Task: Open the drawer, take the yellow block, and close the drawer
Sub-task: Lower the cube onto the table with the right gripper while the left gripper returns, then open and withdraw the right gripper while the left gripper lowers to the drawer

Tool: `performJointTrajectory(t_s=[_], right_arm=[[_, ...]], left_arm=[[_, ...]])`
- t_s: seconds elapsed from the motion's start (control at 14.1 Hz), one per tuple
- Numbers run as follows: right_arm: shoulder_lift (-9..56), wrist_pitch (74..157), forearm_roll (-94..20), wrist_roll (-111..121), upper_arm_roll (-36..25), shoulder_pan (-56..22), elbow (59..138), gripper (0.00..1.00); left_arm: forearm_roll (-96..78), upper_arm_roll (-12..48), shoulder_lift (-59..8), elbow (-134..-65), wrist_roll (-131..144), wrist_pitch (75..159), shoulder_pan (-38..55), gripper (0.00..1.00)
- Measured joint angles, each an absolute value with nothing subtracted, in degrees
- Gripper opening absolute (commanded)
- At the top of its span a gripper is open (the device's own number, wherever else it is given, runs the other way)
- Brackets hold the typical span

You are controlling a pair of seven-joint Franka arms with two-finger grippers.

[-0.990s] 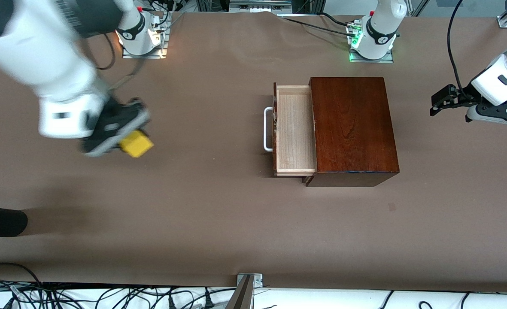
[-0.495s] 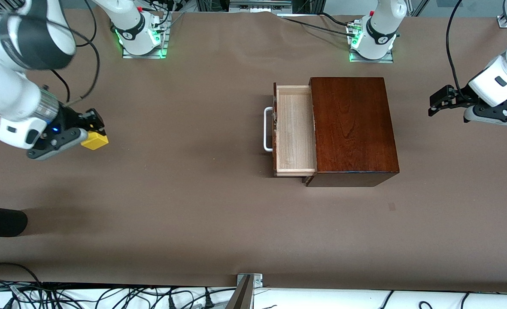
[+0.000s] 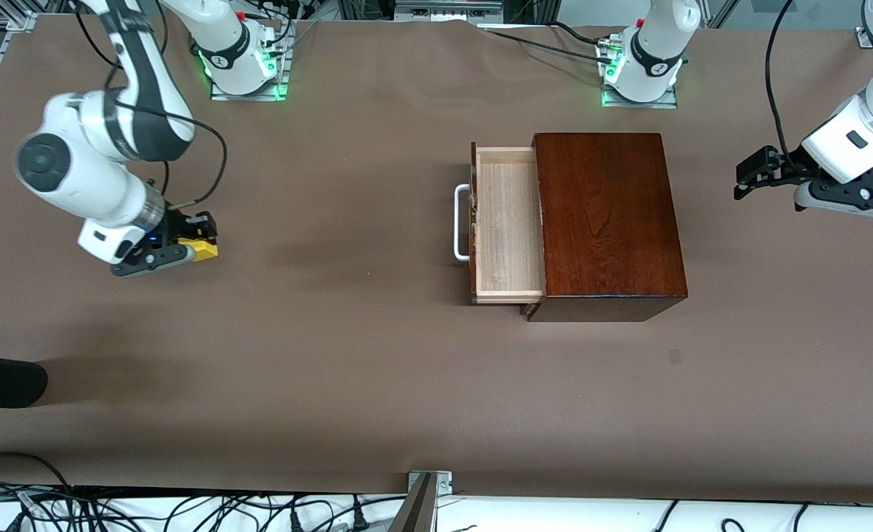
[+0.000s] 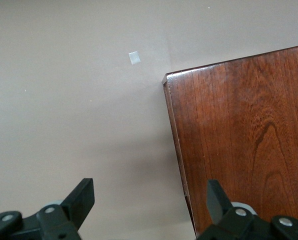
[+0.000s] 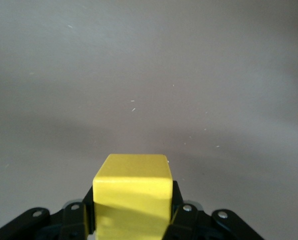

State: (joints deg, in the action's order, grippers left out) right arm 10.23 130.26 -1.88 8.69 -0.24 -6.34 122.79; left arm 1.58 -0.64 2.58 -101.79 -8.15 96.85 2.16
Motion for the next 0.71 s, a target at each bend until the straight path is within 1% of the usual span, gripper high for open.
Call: performJointTrajectory(t_s=[0.21, 0.35, 0.42, 0.57, 0.64, 0.71], right_arm=[[13.30, 141.12, -1.88, 6.21, -0.16, -6.34, 129.13, 0.00], [15.69, 144.79, -1.88, 5.90, -0.13, -6.34, 130.48, 0.00], [16.72, 145.78, -1.88, 5.81, -0.10, -6.33, 130.50, 0.00], [18.01, 146.30, -1.88, 5.64, -0.04, -6.31, 130.49, 0.07], [18.55, 146.50, -1.89, 5.61, -0.03, -6.30, 130.49, 0.15], [19.23, 147.11, -1.89, 5.59, -0.02, -6.29, 130.49, 0.20]], left_arm=[[1.58, -0.35, 2.58, -101.79, -8.29, 96.85, 2.17, 1.00], [1.48, 1.45, 2.56, -101.83, -8.45, 96.72, 2.25, 1.00], [1.34, 3.47, 2.52, -101.94, -8.56, 96.50, 2.34, 1.00], [1.10, 10.19, 2.14, -102.15, -8.32, 95.36, 2.67, 1.00], [0.57, 13.50, 1.71, -102.25, -7.97, 95.14, 3.21, 1.00], [-0.99, 16.30, 1.02, -102.34, -7.55, 95.15, 4.03, 1.00]])
